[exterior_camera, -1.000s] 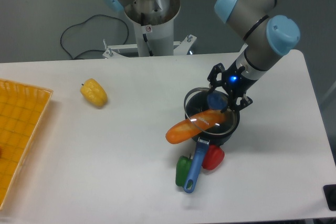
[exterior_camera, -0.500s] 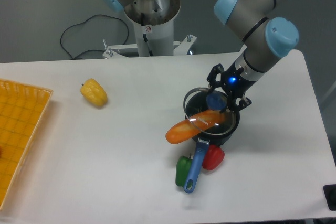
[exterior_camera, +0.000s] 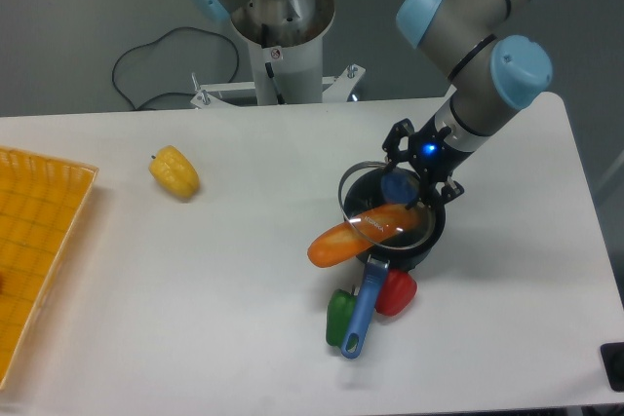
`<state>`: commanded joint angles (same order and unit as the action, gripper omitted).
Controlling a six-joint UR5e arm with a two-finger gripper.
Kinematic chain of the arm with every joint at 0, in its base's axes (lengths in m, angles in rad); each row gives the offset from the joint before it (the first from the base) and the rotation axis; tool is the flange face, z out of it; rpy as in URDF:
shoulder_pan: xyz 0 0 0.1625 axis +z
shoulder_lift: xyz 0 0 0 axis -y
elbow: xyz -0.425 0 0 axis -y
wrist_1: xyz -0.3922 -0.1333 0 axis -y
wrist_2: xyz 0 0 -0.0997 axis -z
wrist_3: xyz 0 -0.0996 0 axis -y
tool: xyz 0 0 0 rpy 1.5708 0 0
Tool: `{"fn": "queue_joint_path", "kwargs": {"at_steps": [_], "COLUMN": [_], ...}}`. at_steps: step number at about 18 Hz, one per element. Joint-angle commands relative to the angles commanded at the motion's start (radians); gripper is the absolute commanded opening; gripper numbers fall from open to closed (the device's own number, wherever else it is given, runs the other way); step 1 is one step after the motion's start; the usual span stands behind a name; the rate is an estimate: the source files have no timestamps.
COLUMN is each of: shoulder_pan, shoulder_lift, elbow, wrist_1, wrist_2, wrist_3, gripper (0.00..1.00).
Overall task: Close the pot lid
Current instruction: 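Press the lid down onto the pot over the orange bread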
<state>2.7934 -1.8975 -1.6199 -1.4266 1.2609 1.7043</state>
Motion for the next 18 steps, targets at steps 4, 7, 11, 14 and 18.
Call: {"fn": "queue_joint_path", "kwargs": {"at_steps": [4,7,11,14,18], "shoulder_pan": [0.0,0.0,-0.002,-0.002,-0.002], "shoulder_lift": [-0.003,-0.003,-0.003,-0.003,-0.005], "elbow": [0.0,-0.009,-0.012,-0.012,-0.014], "wrist_1": [0.0,0.002,0.012,0.012,0.012], "wrist_2": [0.0,0.0,0.002,0.002,0.008], "wrist_3": [0.0,0.0,0.0,0.0,0.0], "gripper": [0.57,0.57,0.57,0.57,0.57]}}
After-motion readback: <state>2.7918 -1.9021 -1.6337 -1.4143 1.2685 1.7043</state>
